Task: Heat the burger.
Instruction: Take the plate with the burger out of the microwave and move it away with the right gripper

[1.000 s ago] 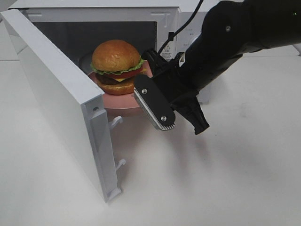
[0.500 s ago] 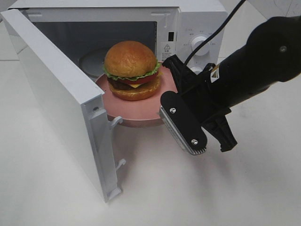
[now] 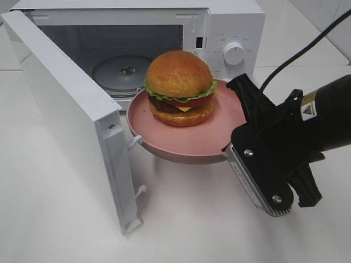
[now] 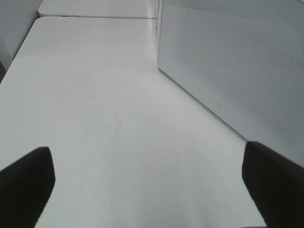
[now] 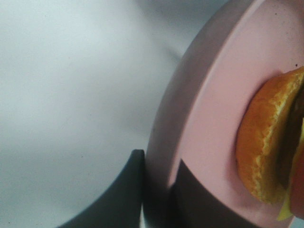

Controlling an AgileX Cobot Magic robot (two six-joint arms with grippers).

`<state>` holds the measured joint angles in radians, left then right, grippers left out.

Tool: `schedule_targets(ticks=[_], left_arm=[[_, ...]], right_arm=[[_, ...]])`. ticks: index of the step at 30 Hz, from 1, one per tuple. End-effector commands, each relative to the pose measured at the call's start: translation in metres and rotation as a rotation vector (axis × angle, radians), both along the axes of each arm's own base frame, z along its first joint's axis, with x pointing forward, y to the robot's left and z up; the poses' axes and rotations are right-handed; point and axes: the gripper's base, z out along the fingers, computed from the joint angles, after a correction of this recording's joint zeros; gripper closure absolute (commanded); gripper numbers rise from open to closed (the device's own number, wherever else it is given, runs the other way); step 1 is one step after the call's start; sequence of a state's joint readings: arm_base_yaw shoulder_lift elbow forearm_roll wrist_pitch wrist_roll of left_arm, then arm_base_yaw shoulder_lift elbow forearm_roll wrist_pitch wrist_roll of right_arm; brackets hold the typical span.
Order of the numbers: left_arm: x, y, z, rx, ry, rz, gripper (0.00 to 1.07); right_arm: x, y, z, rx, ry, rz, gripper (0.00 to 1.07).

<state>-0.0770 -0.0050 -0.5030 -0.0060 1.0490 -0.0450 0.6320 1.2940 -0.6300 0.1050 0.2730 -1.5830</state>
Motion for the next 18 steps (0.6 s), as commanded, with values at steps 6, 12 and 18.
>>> schedule_targets(ticks=[6, 12, 18], left_arm=[[-0.002, 0.000, 0.000, -0.007, -0.028, 0.002, 0.07], [-0.002, 0.000, 0.000, -0.007, -0.028, 0.002, 0.07], [-0.002, 0.000, 0.000, -0.007, -0.028, 0.002, 0.07]], right_arm=[[-0.016, -0.012, 0.014, 0.078, -0.073, -0.039, 1.06], [-0.038, -0.032, 0.015, 0.044, -0.058, -0.064, 1.06], [-0.058, -0.049, 0.016, 0.040, -0.051, -0.110, 1.06]])
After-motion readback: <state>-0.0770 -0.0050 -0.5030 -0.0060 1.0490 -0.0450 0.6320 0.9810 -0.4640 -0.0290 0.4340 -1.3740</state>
